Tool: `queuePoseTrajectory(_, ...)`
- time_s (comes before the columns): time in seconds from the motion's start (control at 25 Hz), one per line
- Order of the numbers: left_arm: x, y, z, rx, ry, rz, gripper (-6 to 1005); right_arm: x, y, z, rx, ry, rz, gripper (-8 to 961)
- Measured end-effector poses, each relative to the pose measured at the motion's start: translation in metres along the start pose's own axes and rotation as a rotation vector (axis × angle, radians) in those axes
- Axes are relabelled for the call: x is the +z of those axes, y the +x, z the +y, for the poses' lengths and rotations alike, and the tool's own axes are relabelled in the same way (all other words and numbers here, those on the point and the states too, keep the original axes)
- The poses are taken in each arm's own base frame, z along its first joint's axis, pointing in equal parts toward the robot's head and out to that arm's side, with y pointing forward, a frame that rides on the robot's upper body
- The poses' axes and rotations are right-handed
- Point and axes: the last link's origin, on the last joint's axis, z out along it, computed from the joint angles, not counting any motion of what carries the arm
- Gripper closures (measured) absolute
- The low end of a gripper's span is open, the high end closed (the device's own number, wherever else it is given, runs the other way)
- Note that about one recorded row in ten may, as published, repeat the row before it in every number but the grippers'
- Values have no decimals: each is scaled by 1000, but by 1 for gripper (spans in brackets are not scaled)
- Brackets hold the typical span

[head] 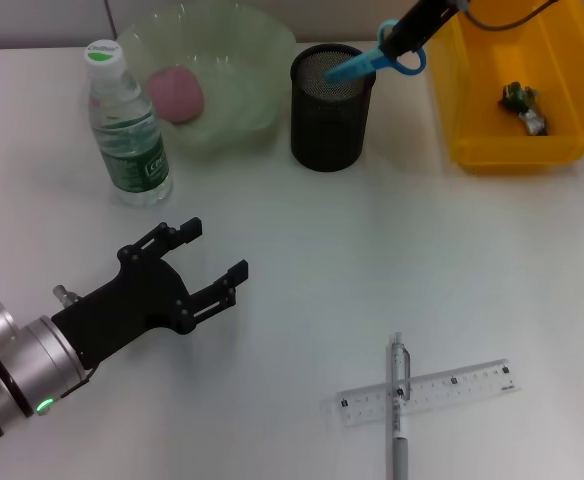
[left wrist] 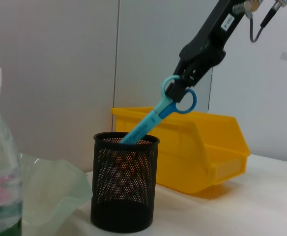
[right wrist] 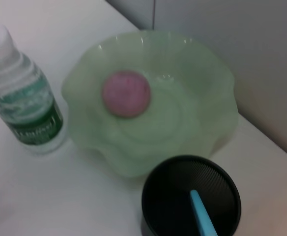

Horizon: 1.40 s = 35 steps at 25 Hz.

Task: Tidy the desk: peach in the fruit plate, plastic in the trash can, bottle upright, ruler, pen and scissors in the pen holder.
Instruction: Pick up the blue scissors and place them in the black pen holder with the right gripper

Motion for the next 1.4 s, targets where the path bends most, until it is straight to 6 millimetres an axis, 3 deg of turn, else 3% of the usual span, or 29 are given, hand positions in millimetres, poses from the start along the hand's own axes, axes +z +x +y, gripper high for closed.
queuePoseTrajectory(1.4, -2, -3, 6, -12, -20, -5, 196, 14, -14, 16, -48, 57, 19, 861)
